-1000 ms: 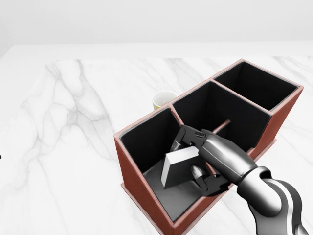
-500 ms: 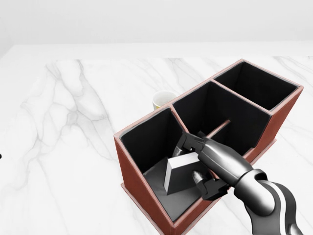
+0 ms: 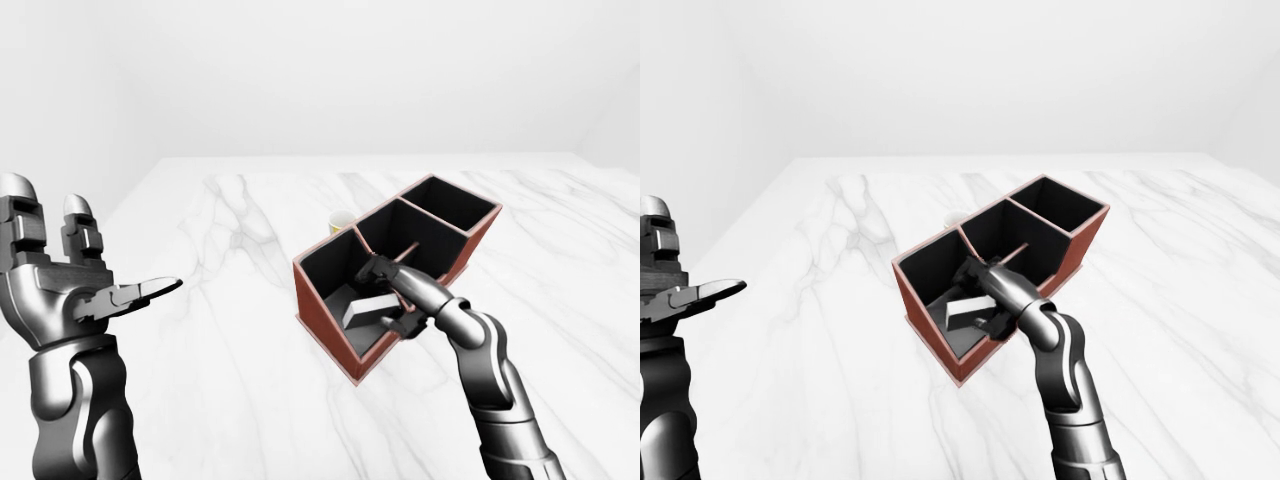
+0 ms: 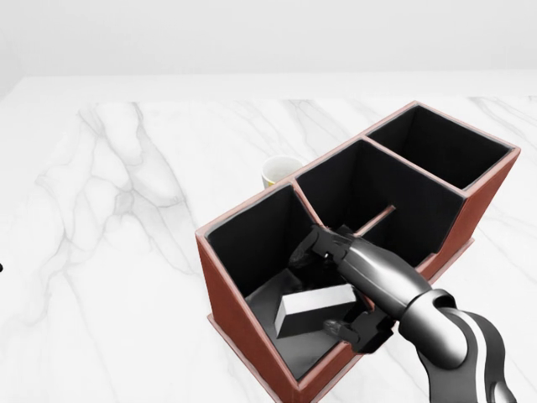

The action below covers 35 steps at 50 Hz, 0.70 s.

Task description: Pick up the book and place it in the left compartment of the caddy.

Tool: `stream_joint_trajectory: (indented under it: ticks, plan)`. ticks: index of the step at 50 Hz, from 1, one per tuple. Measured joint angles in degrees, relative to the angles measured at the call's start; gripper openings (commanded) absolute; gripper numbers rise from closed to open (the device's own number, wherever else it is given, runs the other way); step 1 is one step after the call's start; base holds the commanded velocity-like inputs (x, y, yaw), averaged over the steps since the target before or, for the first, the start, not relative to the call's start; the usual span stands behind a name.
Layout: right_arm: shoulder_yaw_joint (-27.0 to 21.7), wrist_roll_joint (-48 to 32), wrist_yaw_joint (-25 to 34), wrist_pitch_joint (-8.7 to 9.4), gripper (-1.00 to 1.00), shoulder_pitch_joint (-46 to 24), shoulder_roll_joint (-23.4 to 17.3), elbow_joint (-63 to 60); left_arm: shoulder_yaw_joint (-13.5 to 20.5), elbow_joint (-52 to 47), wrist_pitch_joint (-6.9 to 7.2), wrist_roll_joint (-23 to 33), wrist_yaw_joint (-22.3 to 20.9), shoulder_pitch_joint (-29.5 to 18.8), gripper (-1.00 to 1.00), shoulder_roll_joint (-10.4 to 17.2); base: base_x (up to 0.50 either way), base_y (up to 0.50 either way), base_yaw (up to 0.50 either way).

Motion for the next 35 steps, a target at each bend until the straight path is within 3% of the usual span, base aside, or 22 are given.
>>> stream_joint_trajectory:
  ticks: [35]
  plan:
    - [-0.6,0.3,0.0,0.00,1.00,0.8,0.7,-0.7,0.4,-1.0,0.00,-0.4,0.1,0.1,1.00,0.1,0.00,0.00,0.00]
